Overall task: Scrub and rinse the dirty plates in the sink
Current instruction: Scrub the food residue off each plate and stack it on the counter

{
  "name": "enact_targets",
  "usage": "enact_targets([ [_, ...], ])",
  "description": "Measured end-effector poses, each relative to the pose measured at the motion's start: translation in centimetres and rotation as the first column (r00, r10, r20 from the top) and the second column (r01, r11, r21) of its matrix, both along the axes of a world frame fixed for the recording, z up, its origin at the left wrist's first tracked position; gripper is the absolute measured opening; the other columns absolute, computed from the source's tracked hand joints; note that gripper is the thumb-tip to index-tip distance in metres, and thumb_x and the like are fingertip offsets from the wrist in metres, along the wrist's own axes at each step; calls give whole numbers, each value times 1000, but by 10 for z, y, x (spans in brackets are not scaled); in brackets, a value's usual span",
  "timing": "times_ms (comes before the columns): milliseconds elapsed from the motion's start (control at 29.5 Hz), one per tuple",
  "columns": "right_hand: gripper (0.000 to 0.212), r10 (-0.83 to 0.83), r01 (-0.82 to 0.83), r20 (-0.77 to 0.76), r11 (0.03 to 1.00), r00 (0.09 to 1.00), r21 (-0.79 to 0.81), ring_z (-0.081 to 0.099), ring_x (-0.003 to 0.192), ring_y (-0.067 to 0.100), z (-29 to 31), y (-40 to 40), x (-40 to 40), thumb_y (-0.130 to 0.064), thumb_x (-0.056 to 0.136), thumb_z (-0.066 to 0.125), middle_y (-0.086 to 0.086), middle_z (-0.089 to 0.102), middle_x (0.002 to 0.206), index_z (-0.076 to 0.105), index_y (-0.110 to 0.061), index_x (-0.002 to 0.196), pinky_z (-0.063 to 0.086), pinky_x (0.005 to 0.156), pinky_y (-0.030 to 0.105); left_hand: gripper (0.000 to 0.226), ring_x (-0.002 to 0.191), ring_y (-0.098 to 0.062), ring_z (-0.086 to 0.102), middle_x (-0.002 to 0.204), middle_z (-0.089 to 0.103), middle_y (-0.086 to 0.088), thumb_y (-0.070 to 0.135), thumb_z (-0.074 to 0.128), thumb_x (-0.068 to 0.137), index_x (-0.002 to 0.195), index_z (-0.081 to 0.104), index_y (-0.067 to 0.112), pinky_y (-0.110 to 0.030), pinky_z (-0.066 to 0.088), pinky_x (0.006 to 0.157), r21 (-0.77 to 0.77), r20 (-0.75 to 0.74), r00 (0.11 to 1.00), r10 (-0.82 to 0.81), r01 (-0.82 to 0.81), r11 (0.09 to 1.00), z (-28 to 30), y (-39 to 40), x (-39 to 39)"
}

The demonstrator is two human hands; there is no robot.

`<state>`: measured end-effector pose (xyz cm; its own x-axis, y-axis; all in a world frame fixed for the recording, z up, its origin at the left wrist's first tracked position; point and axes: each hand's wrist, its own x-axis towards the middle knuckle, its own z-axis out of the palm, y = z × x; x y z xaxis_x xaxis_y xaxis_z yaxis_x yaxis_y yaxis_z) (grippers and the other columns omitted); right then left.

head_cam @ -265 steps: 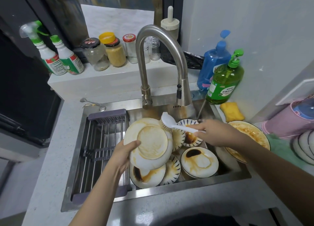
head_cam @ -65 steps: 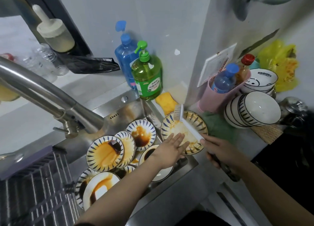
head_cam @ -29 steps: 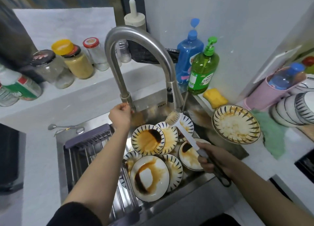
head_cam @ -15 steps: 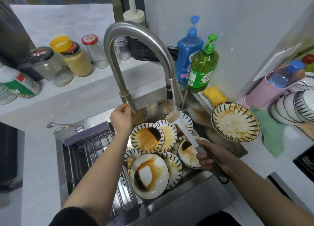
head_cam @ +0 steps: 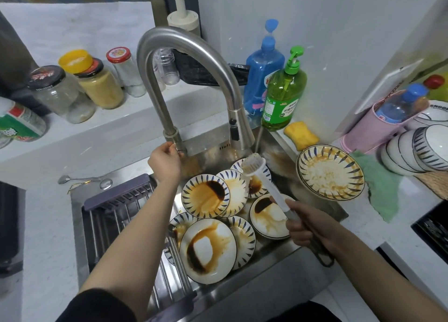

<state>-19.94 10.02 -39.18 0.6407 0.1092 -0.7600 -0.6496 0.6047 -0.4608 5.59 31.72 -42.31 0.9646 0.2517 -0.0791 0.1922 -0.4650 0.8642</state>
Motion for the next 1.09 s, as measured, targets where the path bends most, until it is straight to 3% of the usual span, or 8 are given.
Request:
enact_targets([
  [68, 30, 66, -59, 15, 957, 998, -284, 30, 35, 12, 5, 0, -5, -37, 90, 51, 4, 42, 53, 46, -12, 105, 27, 37, 20, 22, 87, -24, 69, 94, 74, -8, 18, 55, 94, 108, 72, 10, -37, 55, 85, 6, 3, 1000, 11, -11, 1000, 3, -1, -4],
  [136, 23, 142, -89, 44, 803, 989, -589, 35, 38, 15, 2, -2, -8, -32, 96, 50, 7, 48, 56, 57, -16, 112, 29, 39, 21, 26, 88, -23, 66, 95, 70, -8, 18, 56, 95, 118, 65, 7, -32, 52, 83, -29, 11, 998, 57, -57, 998, 6, -3, -11],
  [238, 25, 197, -81, 68, 657, 978, -750, 39, 36, 14, -2, -13, -8, -30, 99, 49, 7, 51, 55, 58, -26, 121, 30, 37, 20, 27, 80, -20, 64, 84, 64, -1, 21, 59, 94, 119, 54, 10, -28, 50, 73, -104, -28, 993, 113, -116, 988, 9, -13, -25],
  [407, 32, 91, -27, 96, 850, 991, -526, 41, 39, 14, 19, -45, 7, -33, 98, 49, 9, 53, 60, 54, -9, 76, 32, 40, 22, 6, 77, -26, 70, 85, 67, -6, 15, 55, 94, 97, 50, 18, -42, 59, 75, -145, -65, 998, 23, -32, 989, 4, -51, -52],
  [543, 31, 16, 24, 121, 945, 993, -327, 48, 42, 14, 29, -87, 26, -29, 99, 46, 8, 57, 62, 59, -2, 92, 37, 36, 22, 11, 75, -21, 61, 79, 60, 1, 10, 52, 93, 100, 59, 7, -32, 52, 71, -80, -118, 986, -119, 110, 991, 12, -103, -72],
  [645, 31, 2, 55, 180, 948, 984, -312, 50, 45, 14, 39, -120, 38, -22, 101, 40, 7, 56, 60, 59, -1, 89, 40, 39, 21, 27, 77, -17, 61, 86, 63, -1, 32, 54, 94, 108, 58, 9, -27, 47, 73, -161, -246, 942, -226, 191, 968, 20, -154, -84],
  [781, 28, 21, 53, 220, 945, 975, -323, 49, 52, 14, 44, -161, 57, -18, 102, 35, 6, 56, 74, 60, -5, 103, 43, 46, 25, 23, 99, -20, 62, 105, 68, -4, 14, 49, 94, 106, 68, 14, -25, 45, 86, -45, 28, 914, -404, 405, 913, 56, -221, -81],
  [1086, 31, 48, 14, 243, 969, 969, -247, 37, 37, 9, 47, -197, 103, -23, 102, 33, 1, 47, 58, 59, -6, 105, 31, 35, 20, 56, 126, -25, 49, 133, 59, -5, -7, 41, 82, 130, 60, 15, -32, 34, 105, 125, 256, 884, -392, 372, 920, 127, -313, -11],
])
